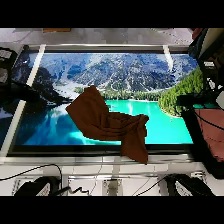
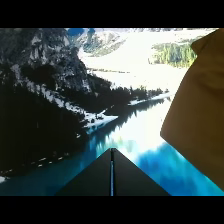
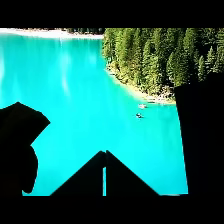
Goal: Fold the clothes and pants, and hang the long-sleeved shirts on hangers.
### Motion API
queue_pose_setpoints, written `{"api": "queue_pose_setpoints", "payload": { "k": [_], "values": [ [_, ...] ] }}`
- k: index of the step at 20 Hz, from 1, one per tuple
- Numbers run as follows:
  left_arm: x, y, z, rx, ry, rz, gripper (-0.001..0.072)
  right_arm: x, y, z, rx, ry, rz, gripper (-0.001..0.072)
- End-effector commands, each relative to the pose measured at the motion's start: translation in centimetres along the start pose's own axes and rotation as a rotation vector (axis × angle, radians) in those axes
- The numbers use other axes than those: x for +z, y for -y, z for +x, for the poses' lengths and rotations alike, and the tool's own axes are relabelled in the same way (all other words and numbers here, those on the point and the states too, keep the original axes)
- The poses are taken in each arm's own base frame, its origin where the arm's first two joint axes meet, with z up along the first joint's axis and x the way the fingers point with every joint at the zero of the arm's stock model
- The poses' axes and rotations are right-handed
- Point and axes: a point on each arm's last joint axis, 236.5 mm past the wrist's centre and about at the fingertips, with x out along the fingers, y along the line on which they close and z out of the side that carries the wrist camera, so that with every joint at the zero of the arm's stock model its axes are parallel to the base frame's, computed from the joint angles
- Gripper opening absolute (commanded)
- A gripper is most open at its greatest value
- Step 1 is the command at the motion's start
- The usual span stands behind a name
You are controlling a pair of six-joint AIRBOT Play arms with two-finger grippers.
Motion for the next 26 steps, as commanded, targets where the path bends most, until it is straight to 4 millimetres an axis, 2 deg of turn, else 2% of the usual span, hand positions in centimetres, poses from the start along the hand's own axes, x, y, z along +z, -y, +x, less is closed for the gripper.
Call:
{"api": "queue_pose_setpoints", "payload": {
  "k": [1, 6, 9, 11, 13, 15, 16, 17, 18, 21, 24, 26],
  "values": [
    [0.0, -0.1, 0.0, 0.002, 0.001, 0.0, 0.0012, 0.0, 0.0, 0.0, 0.0, 0.001, 0.0, 0.0015],
    [0.0, -0.1, 0.0, 0.001, 0.002, -0.001, 0.0012, 0.2, -0.6, -0.1, 0.023, 0.009, 0.007, 0.0015],
    [0.1, 0.2, 0.0, -0.008, 0.004, -0.006, 0.0012, -0.8, -3.5, -0.1, 0.145, -0.034, -0.007, 0.0015],
    [0.2, 0.8, -0.1, -0.033, 0.01, -0.023, 0.0012, -3.7, -6.1, 0.5, 0.26, -0.131, -0.064, 0.0015],
    [0.3, 1.0, -0.1, -0.045, 0.013, -0.03, 0.0012, -8.1, -9.5, 1.9, 0.411, -0.258, -0.089, 0.0016],
    [0.3, 1.0, 0.0, -0.045, 0.012, -0.03, 0.0012, -11.3, -12.4, 3.6, 0.531, -0.333, -0.029, 0.0022],
    [0.3, 1.0, 0.0, -0.044, 0.013, -0.03, 0.0012, -12.1, -13.3, 4.3, 0.566, -0.341, 0.014, 0.0122],
    [0.3, 1.0, 0.0, -0.045, 0.013, -0.03, 0.0012, -12.3, -14.0, 5.2, 0.589, -0.328, 0.059, 0.0376],
    [0.3, 1.0, 0.0, -0.045, 0.013, -0.03, 0.0012, -12.3, -14.7, 6.0, 0.611, -0.303, 0.066, 0.0543],
    [0.3, 1.0, 0.0, -0.045, 0.013, -0.03, 0.0012, -12.7, -16.9, 7.6, 0.624, -0.263, -0.051, 0.0541],
    [0.3, 1.0, 0.0, -0.045, 0.013, -0.03, 0.0022, -13.9, -18.8, 10.3, 0.564, -0.257, -0.186, 0.0539],
    [0.3, 1.0, 0.0, -0.045, 0.013, -0.03, 0.0022, -15.2, -19.3, 12.4, 0.509, -0.292, -0.22, 0.0537]
  ]
}}
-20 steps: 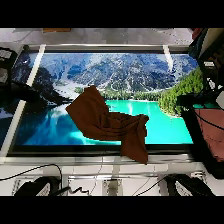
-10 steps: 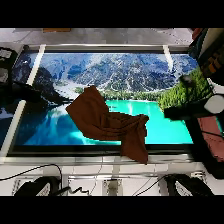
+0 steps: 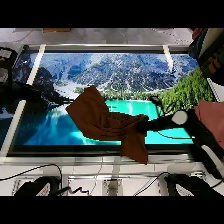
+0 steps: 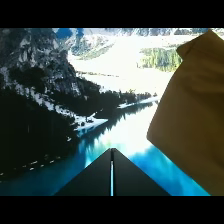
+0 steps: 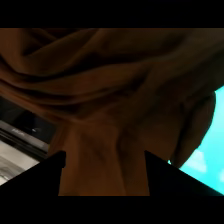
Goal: Fold the clothes and pants, and hang the long-sleeved shirts on hangers.
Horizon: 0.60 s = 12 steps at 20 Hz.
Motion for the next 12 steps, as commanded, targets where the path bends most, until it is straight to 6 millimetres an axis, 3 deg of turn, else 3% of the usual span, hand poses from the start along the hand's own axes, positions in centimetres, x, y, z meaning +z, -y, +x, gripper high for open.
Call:
{"api": "queue_pose_setpoints", "payload": {
  "k": [1, 3, 6, 8, 12],
  "values": [
    [0.0, 0.0, 0.0, 0.0, 0.001, -0.001, 0.0022, -0.2, 1.4, 3.7, -0.108, -0.026, -0.041, 0.0536],
    [0.0, 0.0, 0.0, 0.0, 0.001, -0.001, 0.0022, 0.1, 3.6, 4.3, -0.193, -0.022, 0.017, 0.0531],
    [0.0, 0.0, 0.0, -0.001, -0.001, -0.001, 0.0024, 1.7, 4.9, 4.2, -0.245, 0.049, 0.036, 0.0274],
    [-0.1, 0.0, 0.2, -0.002, -0.004, -0.001, 0.0022, 2.2, 4.8, 4.2, -0.244, 0.071, 0.033, 0.0037],
    [-0.8, 0.3, 1.8, -0.015, -0.046, -0.001, 0.0014, 2.6, 4.5, 3.5, -0.24, 0.082, 0.029, 0.0014]
  ]
}}
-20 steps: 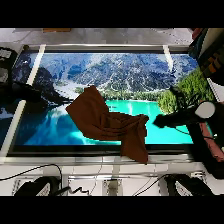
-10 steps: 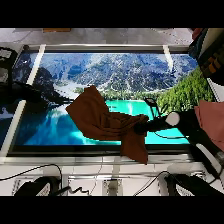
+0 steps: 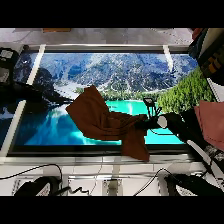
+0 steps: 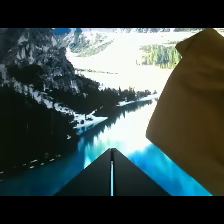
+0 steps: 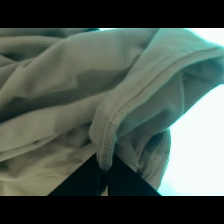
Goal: Fold the clothes and pants, and hang the long-sleeved shirts on hangers.
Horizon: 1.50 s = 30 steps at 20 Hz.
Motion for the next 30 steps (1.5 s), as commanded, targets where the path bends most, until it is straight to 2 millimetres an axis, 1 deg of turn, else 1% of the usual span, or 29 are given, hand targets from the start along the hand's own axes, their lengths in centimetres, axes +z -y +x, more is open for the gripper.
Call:
{"api": "queue_pose_setpoints", "payload": {
  "k": [1, 3, 4, 5, 6, 7, 9, 10, 12, 13, 15, 17, 19, 23, 26, 28, 30],
  "values": [
    [-0.7, 0.2, 1.7, -0.011, -0.042, -0.007, 0.0014, 1.4, -0.1, -1.4, -0.01, 0.042, -0.009, 0.0013],
    [-1.6, 0.2, 3.4, -0.014, -0.089, -0.034, 0.0015, 3.4, 0.1, -4.5, -0.028, 0.102, -0.041, 0.0013],
    [-2.3, 0.2, 4.5, -0.015, -0.119, -0.071, 0.0047, 4.5, 0.4, -6.6, -0.035, 0.149, -0.038, 0.0014],
    [-3.1, 0.0, 5.7, -0.014, -0.157, -0.119, 0.0212, 5.4, 1.1, -8.9, -0.044, 0.195, -0.025, 0.0013],
    [-4.1, -0.3, 6.9, -0.009, -0.197, -0.173, 0.0382, 5.7, 1.9, -10.8, -0.055, 0.228, -0.004, 0.0013],
    [-5.4, -0.5, 8.2, -0.005, -0.244, -0.223, 0.0418, 5.5, 3.2, -12.6, -0.072, 0.252, 0.024, 0.0013],
    [-8.0, 0.1, 10.5, -0.034, -0.347, -0.261, 0.0418, 4.2, 5.7, -15.1, -0.116, 0.247, 0.052, 0.0013],
    [-9.3, 0.8, 11.6, -0.061, -0.401, -0.277, 0.0418, 3.4, 7.0, -15.8, -0.139, 0.233, 0.062, 0.0014],
    [-11.2, 3.1, 13.4, -0.137, -0.484, -0.322, 0.0418, 1.9, 9.7, -16.4, -0.182, 0.191, 0.098, 0.0013],
    [-11.9, 4.9, 14.3, -0.205, -0.518, -0.34, 0.0418, 1.3, 11.2, -16.4, -0.202, 0.18, 0.13, 0.0013],
    [-12.6, 8.7, 15.4, -0.362, -0.563, -0.363, 0.0417, 0.3, 14.0, -16.3, -0.236, 0.177, 0.222, 0.0013],
    [-13.0, 12.2, 15.9, -0.522, -0.585, -0.352, 0.0417, -0.3, 15.9, -16.3, -0.256, 0.183, 0.285, 0.0013],
    [-13.6, 14.5, 16.7, -0.627, -0.59, -0.356, 0.0417, -0.5, 16.4, -16.3, -0.263, 0.185, 0.303, 0.0013],
    [-16.4, 17.1, 17.8, -0.737, -0.627, -0.33, 0.0409, 0.3, 16.1, -16.4, -0.245, 0.221, 0.31, 0.0014],
    [-17.2, 19.0, 17.9, -0.822, -0.625, -0.325, 0.0411, 1.2, 16.2, -16.6, -0.243, 0.26, 0.31, 0.0014],
    [-17.9, 19.9, 17.6, -0.859, -0.634, -0.269, 0.0411, 1.6, 16.2, -16.7, -0.24, 0.278, 0.311, 0.0014],
    [-18.2, 20.9, 17.2, -0.902, -0.621, -0.189, 0.0411, 1.9, 16.1, -16.7, -0.235, 0.292, 0.313, 0.0014]
  ]
}}
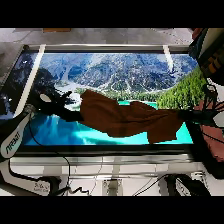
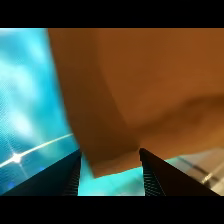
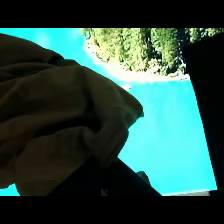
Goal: Fold the clothes and pants, and hang the long-sleeved shirts on hangers.
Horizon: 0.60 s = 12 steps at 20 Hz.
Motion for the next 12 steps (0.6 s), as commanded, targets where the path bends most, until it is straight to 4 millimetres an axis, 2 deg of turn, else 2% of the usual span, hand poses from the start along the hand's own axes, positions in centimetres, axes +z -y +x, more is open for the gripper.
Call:
{"api": "queue_pose_setpoints", "payload": {
  "k": [1, 2, 3, 6, 7, 8, 10, 12],
  "values": [
    [-0.7, 1.4, 1.5, -0.048, -0.034, 0.14, 0.041, 0.7, -0.2, 0.0, 0.011, 0.031, 0.009, 0.0014],
    [-0.5, 2.0, 1.8, -0.061, -0.03, 0.176, 0.0408, 0.8, -0.2, 0.0, 0.011, 0.033, 0.009, 0.0014],
    [-0.2, 2.8, 1.9, -0.08, -0.02, 0.196, 0.0368, 0.8, -0.2, 0.0, 0.011, 0.034, 0.009, 0.0014],
    [0.4, 4.0, 1.4, -0.106, 0.006, 0.218, 0.0029, 1.3, -0.4, -0.2, 0.016, 0.054, 0.012, 0.0014],
    [0.8, 4.4, 0.5, -0.111, 0.016, 0.229, 0.0013, 1.8, -0.5, -0.4, 0.019, 0.071, 0.013, 0.0014],
    [1.2, 4.8, -0.9, -0.117, 0.029, 0.246, 0.0012, 2.5, -0.6, -0.8, 0.026, 0.09, 0.015, 0.0014],
    [2.7, 6.1, -5.4, -0.114, 0.089, 0.301, 0.0012, 4.7, -1.1, -2.3, 0.04, 0.154, 0.019, 0.0014],
    [5.1, 7.3, -11.7, -0.051, 0.222, 0.368, 0.0012, 7.1, -1.8, -4.3, 0.064, 0.226, 0.025, 0.0014]
  ]
}}
